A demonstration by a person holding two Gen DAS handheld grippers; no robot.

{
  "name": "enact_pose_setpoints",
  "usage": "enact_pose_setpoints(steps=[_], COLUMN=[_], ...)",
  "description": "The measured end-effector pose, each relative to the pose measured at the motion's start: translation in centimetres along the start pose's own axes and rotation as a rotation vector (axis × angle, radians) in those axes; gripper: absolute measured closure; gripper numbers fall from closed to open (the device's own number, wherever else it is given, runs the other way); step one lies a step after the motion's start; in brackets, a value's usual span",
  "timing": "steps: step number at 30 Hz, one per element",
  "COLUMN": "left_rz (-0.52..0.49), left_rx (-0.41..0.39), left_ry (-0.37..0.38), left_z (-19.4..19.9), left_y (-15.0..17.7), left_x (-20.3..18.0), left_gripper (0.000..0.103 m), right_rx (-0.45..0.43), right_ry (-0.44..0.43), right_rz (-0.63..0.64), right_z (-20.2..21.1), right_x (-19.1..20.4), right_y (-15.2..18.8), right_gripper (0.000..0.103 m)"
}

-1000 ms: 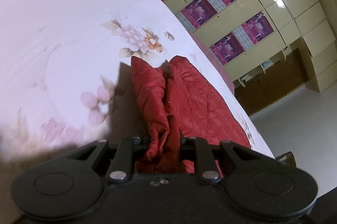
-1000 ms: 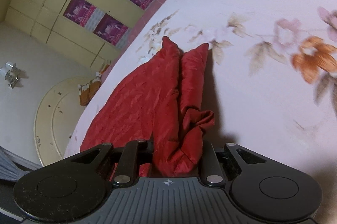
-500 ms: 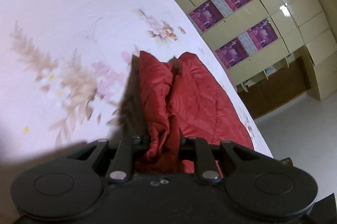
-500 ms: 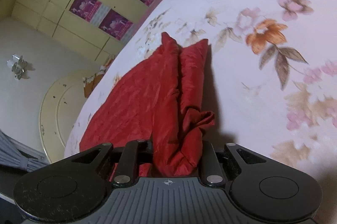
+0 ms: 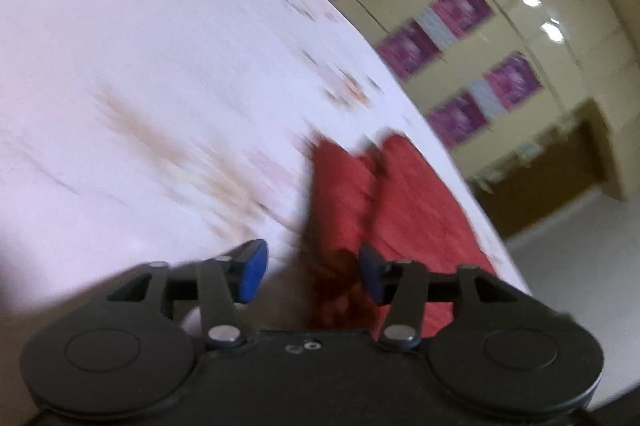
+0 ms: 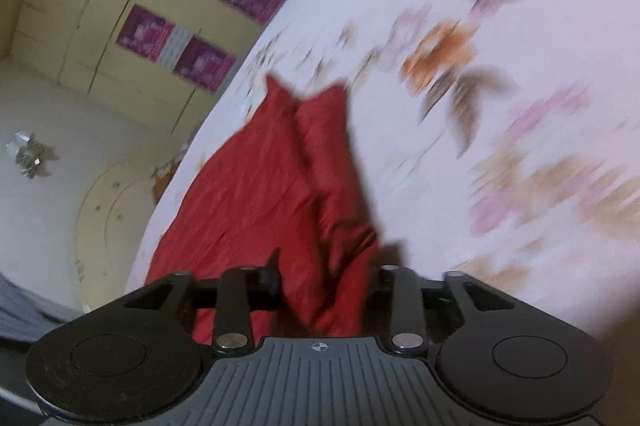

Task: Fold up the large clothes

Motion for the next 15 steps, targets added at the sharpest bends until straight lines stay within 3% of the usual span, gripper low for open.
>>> enact_pose_setpoints(steps=[1,2,3,5,7,10,11,12,15], left_rz=[-0.024,-0.06,-0.131,-0.285,-0.443,-0.613,-0.639,-0.669,-0.731], left_rx=[-0.027,-0.046,-0.062,-0.074,-0.043,-0.004,0.013,0.031,0.091], left_ry=[-0.068,-0.108,-0.105,-0.043,0.037,0.133,0.156,0.176,0.159], left_z=[1.2,1.9,2.5,2.7,1.7,-0.6,-1.4,-2.3,-4.9], left_y=[-0.5,-0.9,-1.1,-0.6,1.0,4.3,5.0,5.6,6.8], left_x=[0.5,0.4,-0.7,-4.6,-9.6,-16.2,-17.5,-18.7,-19.2], left_gripper=[0.047,0.047,0.047,0.047,0.047,0.047,0.047,0.047,0.047], right_rx=[-0.052,-0.102,-0.167,-0.218,-0.181,-0.043,-0.009,0.02,0.118], right_ry=[0.044,0.09,0.131,0.101,0.061,-0.03,-0.045,-0.058,-0.037], right_rz=[0.027,0.049,0.075,0.15,0.299,0.577,0.64,0.693,0.776], right_z=[1.1,2.0,3.2,4.3,3.2,-0.3,-1.3,-2.5,-6.8], right_x=[-0.2,-0.3,-0.1,1.8,5.6,11.8,13.1,14.4,16.6], right_y=[-0.8,-1.4,-2.0,-2.2,-0.1,6.3,8.1,9.8,13.3], right_gripper=[0.05,0.046,0.046,0.046,0.046,0.053,0.063,0.067,0.07])
Point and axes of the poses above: each gripper's, at about its wrist camera, not at the fingertips, and z roughly against the way its jaws point, x to its left, y to its underside, the point moved 5 cm from there along -z, roughly the way its jaws point, and after that the axes turned 8 degrees about -z, right-handed, at the moved point
